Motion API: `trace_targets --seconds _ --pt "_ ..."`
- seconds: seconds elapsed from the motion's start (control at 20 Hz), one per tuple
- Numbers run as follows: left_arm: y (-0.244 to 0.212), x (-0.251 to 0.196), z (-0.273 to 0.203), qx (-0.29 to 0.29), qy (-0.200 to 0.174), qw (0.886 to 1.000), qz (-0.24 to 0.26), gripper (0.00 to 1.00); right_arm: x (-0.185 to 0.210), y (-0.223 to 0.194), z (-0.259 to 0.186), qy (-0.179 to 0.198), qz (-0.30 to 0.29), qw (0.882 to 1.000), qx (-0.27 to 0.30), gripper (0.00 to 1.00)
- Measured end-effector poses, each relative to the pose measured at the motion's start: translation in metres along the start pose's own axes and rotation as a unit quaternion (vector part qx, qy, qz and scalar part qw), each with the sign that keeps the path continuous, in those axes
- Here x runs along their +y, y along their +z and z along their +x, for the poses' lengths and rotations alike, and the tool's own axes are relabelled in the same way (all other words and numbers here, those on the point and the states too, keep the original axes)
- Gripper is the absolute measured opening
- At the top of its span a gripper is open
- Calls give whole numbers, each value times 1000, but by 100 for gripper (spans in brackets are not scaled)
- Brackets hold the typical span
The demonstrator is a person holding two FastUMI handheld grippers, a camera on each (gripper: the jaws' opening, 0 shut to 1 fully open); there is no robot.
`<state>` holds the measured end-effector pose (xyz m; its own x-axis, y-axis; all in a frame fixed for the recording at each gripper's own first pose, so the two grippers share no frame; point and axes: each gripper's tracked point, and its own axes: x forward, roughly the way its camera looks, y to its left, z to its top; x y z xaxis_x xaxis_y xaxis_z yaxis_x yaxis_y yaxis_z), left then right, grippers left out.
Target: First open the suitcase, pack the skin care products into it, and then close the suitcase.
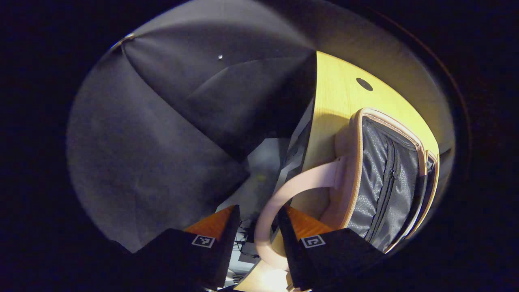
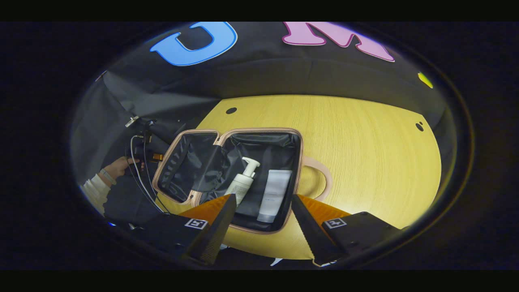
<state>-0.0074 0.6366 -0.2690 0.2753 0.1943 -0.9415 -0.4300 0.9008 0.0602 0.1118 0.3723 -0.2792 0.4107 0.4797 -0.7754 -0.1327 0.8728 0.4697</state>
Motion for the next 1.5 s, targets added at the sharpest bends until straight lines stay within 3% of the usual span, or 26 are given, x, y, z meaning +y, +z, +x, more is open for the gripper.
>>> trace_targets --seconds 0.15,0.35,0.55,0.7,0.85,1.1,1.25,1.35,1.5 --pt "-13 -4 7 26 2 999 19 21 -2 -1 -1 2 0 1000 3 88" --pt "6 -7 -32 -23 -4 1000 17 11 3 -1 -7 14 -4 1000 -4 88" --pt "30 -14 -99 -73 -11 996 41 7 4 6 -20 30 -9 999 -24 87" --pt "56 -34 -180 -135 -51 989 41 6 -2 11 -39 41 -17 998 -47 88" --pt "65 -95 -270 -194 -106 973 60 6 -9 22 -63 47 -42 994 -92 88" --pt "53 -210 -376 -245 -140 947 151 6 -47 22 -123 47 -67 984 -156 87" --pt "34 -298 -401 -244 -206 934 163 6 -86 13 -162 33 -80 979 -186 87" --pt "15 -354 -392 -218 -249 931 156 6 -116 2 -188 19 -84 976 -198 87" --pt "-7 -415 -347 -199 -244 932 178 6 -169 -17 -218 -4 -59 976 -210 87"
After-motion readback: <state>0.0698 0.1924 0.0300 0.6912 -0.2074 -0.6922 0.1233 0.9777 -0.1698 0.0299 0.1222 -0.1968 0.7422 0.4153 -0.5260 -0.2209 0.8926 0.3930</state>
